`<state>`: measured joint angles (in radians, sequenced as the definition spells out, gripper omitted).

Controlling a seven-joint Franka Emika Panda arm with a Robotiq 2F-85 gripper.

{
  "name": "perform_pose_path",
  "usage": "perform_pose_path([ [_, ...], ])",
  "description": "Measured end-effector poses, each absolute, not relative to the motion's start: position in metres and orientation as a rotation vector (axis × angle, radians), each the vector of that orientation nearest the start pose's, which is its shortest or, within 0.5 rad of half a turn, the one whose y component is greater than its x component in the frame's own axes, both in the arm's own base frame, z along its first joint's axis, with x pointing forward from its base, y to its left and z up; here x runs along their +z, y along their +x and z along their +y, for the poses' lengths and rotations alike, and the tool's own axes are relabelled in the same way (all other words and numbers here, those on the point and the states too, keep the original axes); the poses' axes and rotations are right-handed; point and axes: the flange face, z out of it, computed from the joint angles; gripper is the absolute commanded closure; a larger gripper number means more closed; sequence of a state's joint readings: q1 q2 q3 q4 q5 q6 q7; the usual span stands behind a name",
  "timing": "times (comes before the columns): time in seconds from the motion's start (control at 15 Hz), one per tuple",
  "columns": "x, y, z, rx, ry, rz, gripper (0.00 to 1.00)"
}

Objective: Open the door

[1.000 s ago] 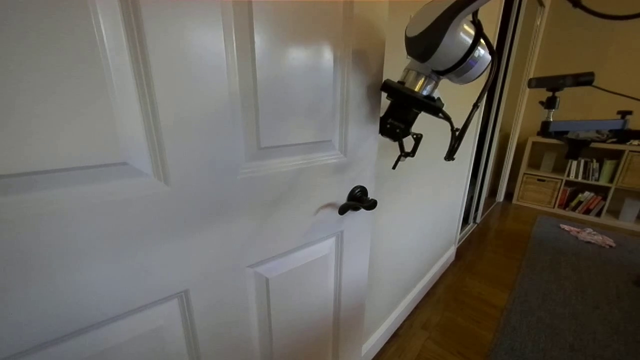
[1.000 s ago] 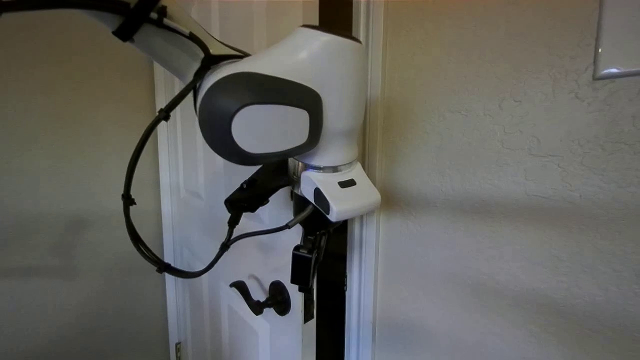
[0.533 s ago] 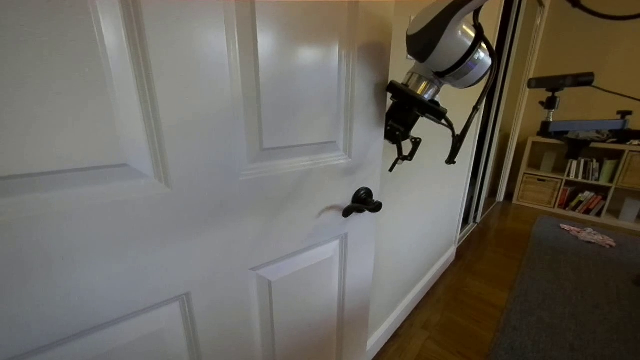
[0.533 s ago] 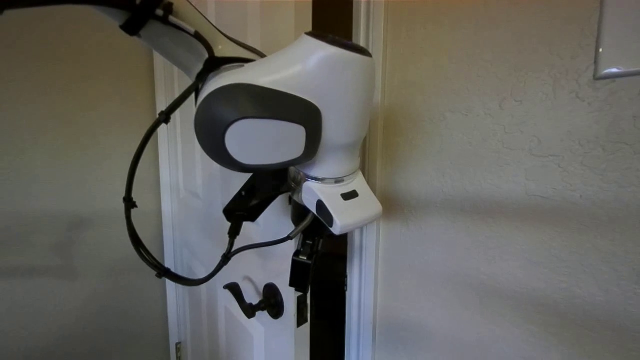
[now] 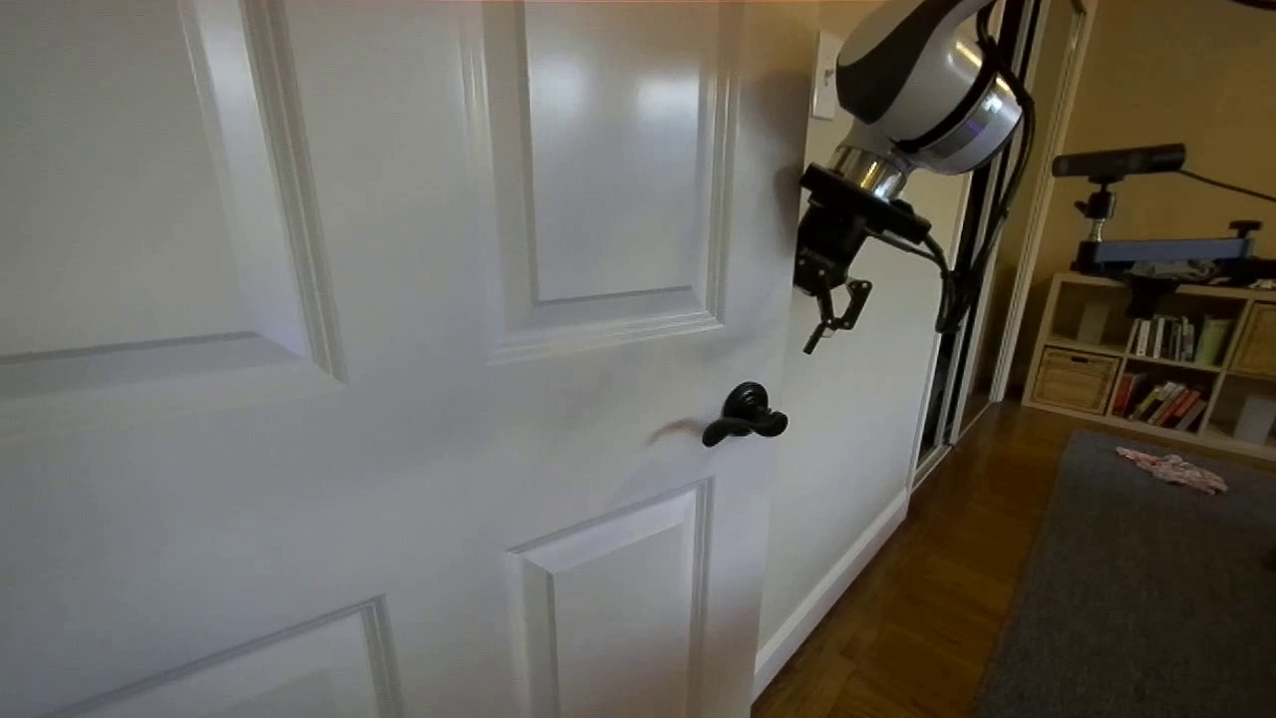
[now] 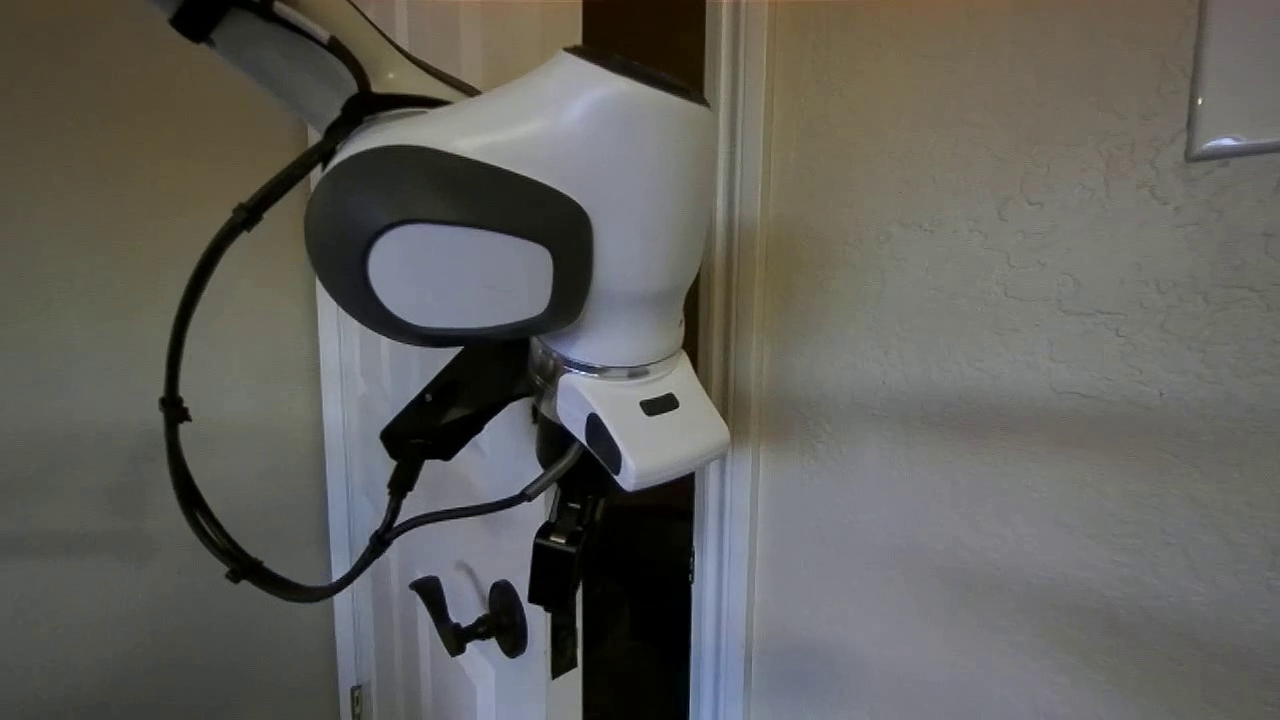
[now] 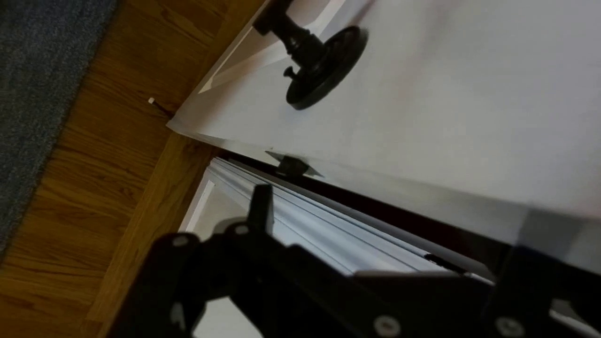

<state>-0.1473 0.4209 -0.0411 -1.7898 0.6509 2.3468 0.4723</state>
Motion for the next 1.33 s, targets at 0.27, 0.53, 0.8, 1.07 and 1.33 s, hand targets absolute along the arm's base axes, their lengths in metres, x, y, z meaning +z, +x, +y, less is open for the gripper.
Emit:
perform_pose_path([
  [0.27, 0.334, 0.63, -0.108, -0.066, -2.3, 1.353, 0.0],
  [0.53, 0.336, 0.608, -0.102, -0.058, -2.355, 1.313, 0.0],
  [0.8, 0.339, 0.589, -0.096, -0.048, -2.412, 1.271, 0.0],
  [1.07, 0.342, 0.571, -0.088, -0.039, -2.474, 1.23, 0.0],
  [1.33, 0.348, 0.554, -0.078, -0.031, -2.558, 1.193, 0.0],
])
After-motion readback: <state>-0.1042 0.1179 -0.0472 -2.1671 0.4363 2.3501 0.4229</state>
